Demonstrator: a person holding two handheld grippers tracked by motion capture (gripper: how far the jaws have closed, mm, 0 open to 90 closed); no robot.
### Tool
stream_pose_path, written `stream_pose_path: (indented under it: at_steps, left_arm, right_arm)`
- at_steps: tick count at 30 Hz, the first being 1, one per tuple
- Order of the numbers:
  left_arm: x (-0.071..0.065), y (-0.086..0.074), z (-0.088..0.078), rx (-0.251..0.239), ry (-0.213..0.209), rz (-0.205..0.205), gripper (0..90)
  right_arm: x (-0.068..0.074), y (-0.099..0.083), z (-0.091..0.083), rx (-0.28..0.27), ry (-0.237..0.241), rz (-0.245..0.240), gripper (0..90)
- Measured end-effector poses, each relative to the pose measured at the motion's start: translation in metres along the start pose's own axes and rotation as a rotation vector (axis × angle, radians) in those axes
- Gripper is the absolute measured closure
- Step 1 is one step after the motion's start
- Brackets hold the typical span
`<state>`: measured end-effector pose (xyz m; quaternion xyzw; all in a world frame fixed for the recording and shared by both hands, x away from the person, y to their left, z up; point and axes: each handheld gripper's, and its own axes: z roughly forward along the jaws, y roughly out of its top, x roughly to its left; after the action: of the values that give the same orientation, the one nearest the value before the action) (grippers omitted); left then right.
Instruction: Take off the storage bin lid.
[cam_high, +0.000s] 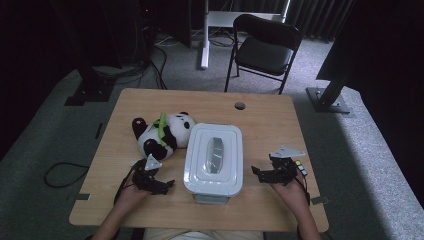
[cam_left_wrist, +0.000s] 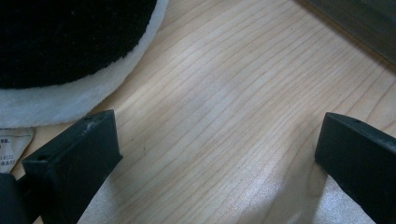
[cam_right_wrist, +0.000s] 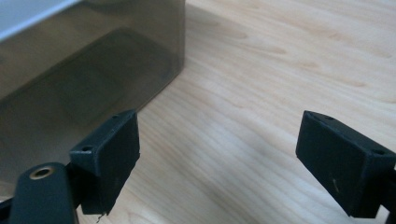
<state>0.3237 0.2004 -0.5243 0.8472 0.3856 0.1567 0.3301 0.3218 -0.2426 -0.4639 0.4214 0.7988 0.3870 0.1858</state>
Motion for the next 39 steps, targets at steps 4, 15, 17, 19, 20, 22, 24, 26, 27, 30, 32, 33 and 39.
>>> stream_pose_path:
  at_steps: [4, 15, 17, 19, 20, 22, 24, 26, 27, 30, 32, 33, 39]
  left_arm:
    - [0.000, 0.000, 0.000, 0.000, 0.000, -0.001, 0.4]
    - [0.000, 0.000, 0.000, -0.001, 0.000, -0.002, 0.4]
    - [0.000, 0.000, 0.000, -0.002, -0.001, -0.002, 0.4]
    - [0.000, 0.000, 0.000, 0.000, -0.001, 0.000, 0.4]
    - [0.000, 0.000, 0.000, 0.000, -0.002, 0.001, 0.4]
    - [0.000, 0.000, 0.000, 0.000, -0.002, 0.001, 0.4]
    - [0.000, 0.000, 0.000, 0.000, -0.002, 0.001, 0.4]
    - [0.000, 0.000, 0.000, 0.000, -0.002, 0.001, 0.4]
    - [0.000, 0.000, 0.000, 0.000, -0.002, 0.001, 0.4]
    - [0.000, 0.000, 0.000, 0.001, -0.003, 0.002, 0.4]
    - [0.000, 0.000, 0.000, 0.002, -0.004, 0.002, 0.4]
    - [0.000, 0.000, 0.000, 0.001, -0.003, 0.002, 0.4]
    - [0.000, 0.000, 0.000, 0.000, -0.002, 0.002, 0.4]
  right_arm:
    - [-0.003, 0.007, -0.009, -0.040, 0.007, 0.018, 13.4]
    - [0.001, 0.031, -0.034, -0.129, 0.013, -0.010, 13.4]
    - [0.005, 0.036, -0.037, -0.147, 0.025, -0.022, 13.4]
    - [0.009, 0.040, -0.039, -0.165, 0.041, -0.030, 13.4]
    - [0.011, 0.042, -0.040, -0.176, 0.053, -0.030, 13.4]
    - [0.016, 0.047, -0.041, -0.192, 0.072, -0.043, 13.4]
    - [0.021, 0.050, -0.041, -0.206, 0.100, -0.045, 13.4]
    - [0.027, 0.053, -0.039, -0.216, 0.120, -0.054, 13.3]
    - [0.029, 0.055, -0.038, -0.219, 0.133, -0.057, 13.3]
    - [0.037, 0.058, -0.035, -0.223, 0.158, -0.073, 13.3]
    - [0.042, 0.060, -0.032, -0.222, 0.186, -0.082, 13.3]
    - [0.044, 0.061, -0.031, -0.221, 0.210, -0.090, 13.2]
    - [0.057, 0.066, -0.022, -0.216, 0.259, -0.110, 12.5]
